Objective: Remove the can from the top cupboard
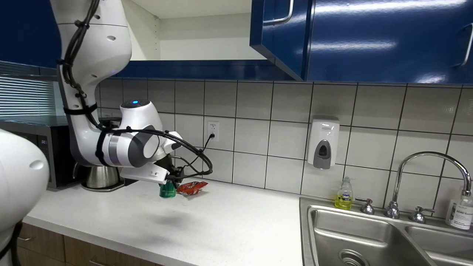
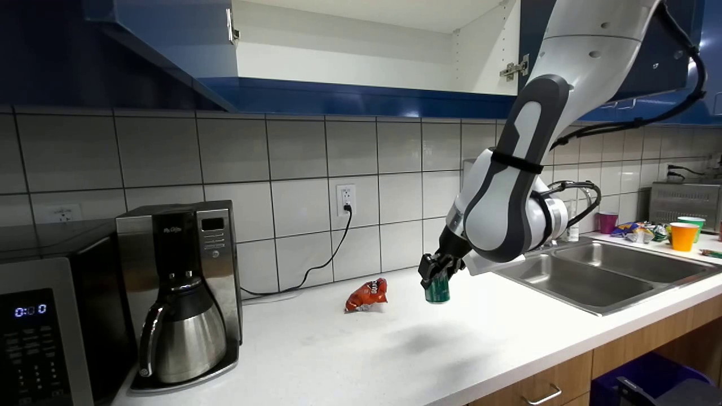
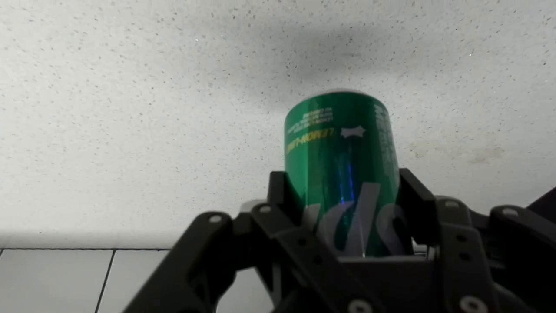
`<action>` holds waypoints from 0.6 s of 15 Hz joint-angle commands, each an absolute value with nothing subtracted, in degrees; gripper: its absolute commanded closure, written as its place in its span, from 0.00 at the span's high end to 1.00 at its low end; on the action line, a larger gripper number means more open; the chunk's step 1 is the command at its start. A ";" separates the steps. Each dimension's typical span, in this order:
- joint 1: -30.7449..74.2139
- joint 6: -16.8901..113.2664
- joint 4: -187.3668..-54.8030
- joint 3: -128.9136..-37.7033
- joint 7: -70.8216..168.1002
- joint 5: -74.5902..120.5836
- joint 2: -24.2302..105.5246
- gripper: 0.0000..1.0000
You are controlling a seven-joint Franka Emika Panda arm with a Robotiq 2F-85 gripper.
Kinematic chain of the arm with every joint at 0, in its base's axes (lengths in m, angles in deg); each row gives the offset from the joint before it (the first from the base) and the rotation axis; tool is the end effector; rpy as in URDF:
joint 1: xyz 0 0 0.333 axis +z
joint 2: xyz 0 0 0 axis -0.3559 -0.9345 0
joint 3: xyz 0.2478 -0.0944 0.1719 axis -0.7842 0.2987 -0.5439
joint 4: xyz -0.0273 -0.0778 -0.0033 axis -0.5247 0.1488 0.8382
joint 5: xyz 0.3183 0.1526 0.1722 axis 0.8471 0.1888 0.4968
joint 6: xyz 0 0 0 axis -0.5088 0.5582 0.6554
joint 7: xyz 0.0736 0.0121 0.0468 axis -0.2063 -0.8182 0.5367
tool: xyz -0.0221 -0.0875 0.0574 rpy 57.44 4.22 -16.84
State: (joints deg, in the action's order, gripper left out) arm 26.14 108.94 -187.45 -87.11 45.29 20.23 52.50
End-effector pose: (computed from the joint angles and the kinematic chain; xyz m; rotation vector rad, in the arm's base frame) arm 0.4240 0.0494 0.2527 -2.9819 -0.2559 -0.8541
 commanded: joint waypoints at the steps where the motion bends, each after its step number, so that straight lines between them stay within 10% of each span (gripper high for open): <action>1: 24.80 111.09 -187.45 -88.33 44.87 21.11 51.70 0.38; 9: 23.89 111.27 -182.27 -88.41 45.82 21.42 47.37 0.38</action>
